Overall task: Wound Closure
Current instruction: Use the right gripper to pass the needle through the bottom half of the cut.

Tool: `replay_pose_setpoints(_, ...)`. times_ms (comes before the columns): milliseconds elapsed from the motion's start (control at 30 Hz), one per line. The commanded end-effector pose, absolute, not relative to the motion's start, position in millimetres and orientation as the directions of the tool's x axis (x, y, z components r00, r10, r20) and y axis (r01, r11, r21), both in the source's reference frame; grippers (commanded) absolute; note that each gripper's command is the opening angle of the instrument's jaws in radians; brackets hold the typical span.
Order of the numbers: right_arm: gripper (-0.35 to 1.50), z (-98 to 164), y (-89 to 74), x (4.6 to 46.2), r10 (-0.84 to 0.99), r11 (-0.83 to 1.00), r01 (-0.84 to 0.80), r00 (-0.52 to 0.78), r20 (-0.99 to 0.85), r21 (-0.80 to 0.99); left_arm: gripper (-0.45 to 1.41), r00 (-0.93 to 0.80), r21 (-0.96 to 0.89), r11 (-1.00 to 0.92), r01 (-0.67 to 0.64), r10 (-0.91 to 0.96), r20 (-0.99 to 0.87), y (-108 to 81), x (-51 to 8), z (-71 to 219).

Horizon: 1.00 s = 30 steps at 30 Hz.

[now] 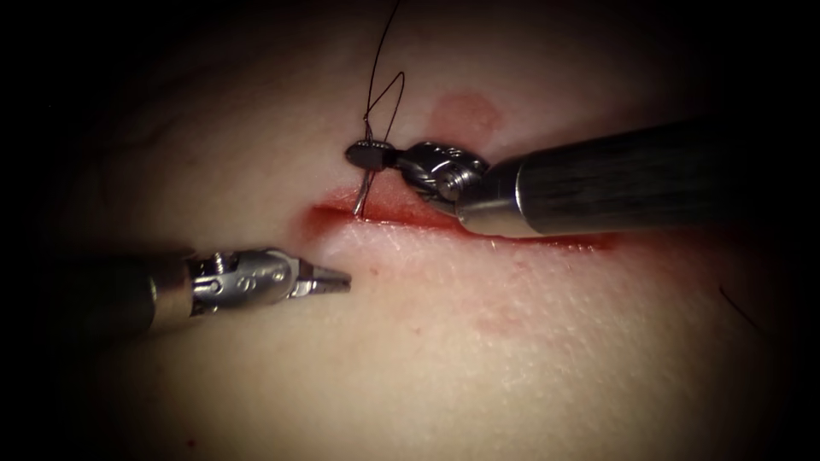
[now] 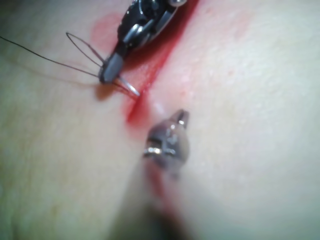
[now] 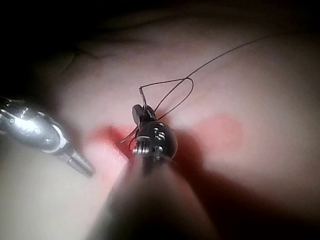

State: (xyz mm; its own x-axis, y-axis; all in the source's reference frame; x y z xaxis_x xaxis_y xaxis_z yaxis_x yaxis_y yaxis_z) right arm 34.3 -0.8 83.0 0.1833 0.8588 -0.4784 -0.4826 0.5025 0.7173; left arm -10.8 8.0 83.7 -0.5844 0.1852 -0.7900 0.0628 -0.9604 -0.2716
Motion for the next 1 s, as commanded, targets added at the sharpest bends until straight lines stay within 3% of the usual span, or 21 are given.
replay_pose_setpoints(33,-0.35,84.0,-1.5,34.9,0.864,0.497,-0.468,0.188,-0.467,0.731,-0.35,-0.583,-0.273,-0.96,0.065,0.186,-0.791,7.8,-11.4,84.4)
replay_pose_setpoints(1000,-0.35,83.9,-2.1,35.8,0.926,0.378,-0.343,0.144,-0.35,0.86,-0.35,-0.586,-0.275,-0.958,0.074,0.182,-0.79,7.7,-10.6,84.2)
